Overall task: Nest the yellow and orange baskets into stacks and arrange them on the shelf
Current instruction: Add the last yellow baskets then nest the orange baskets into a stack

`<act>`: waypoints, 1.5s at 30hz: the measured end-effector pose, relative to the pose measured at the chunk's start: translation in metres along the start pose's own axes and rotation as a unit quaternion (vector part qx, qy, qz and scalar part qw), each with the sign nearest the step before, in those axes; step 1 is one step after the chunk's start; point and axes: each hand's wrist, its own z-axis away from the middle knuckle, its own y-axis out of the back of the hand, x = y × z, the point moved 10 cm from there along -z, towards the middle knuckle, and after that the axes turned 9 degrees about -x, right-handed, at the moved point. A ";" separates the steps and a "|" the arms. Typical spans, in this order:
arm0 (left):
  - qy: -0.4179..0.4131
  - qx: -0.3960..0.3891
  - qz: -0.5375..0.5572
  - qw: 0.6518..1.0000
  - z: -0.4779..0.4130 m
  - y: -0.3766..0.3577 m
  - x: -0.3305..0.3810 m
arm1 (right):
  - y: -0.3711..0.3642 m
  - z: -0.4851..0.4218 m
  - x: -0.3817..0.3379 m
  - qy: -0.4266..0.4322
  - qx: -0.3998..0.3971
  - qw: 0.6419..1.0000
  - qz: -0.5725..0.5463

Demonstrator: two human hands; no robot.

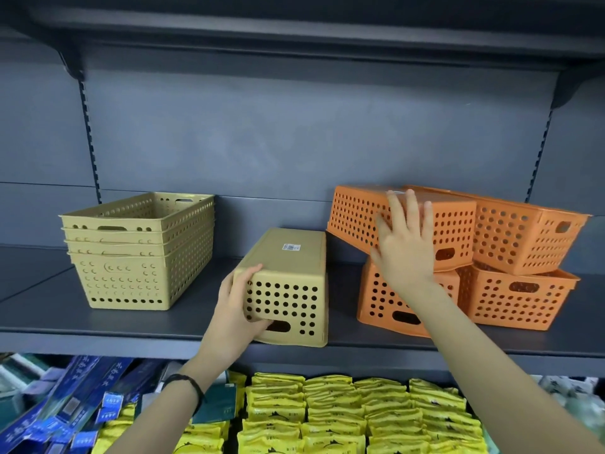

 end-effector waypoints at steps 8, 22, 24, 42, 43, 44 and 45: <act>0.032 0.113 0.125 0.985 0.003 0.050 0.002 | -0.023 0.051 -0.071 0.144 -0.070 0.948 -0.275; 0.260 0.068 0.671 0.691 0.039 0.019 -0.024 | -0.070 0.066 -0.109 -0.001 -0.156 0.817 -0.555; 0.280 0.040 0.667 0.690 0.044 0.017 -0.030 | -0.062 0.063 -0.098 -0.004 -0.110 0.837 -0.536; 0.147 0.008 0.414 0.898 0.022 0.074 -0.034 | -0.086 0.052 -0.074 -0.117 -0.068 0.715 -0.686; 0.143 0.020 0.410 0.901 0.021 0.073 -0.034 | -0.093 0.061 -0.079 -0.161 -0.093 0.693 -0.697; 0.137 0.028 0.410 0.902 0.020 0.071 -0.033 | -0.098 0.072 -0.086 -0.199 -0.120 0.665 -0.710; 0.127 0.031 0.413 0.901 0.019 0.068 -0.031 | -0.103 0.082 -0.098 -0.215 -0.145 0.636 -0.726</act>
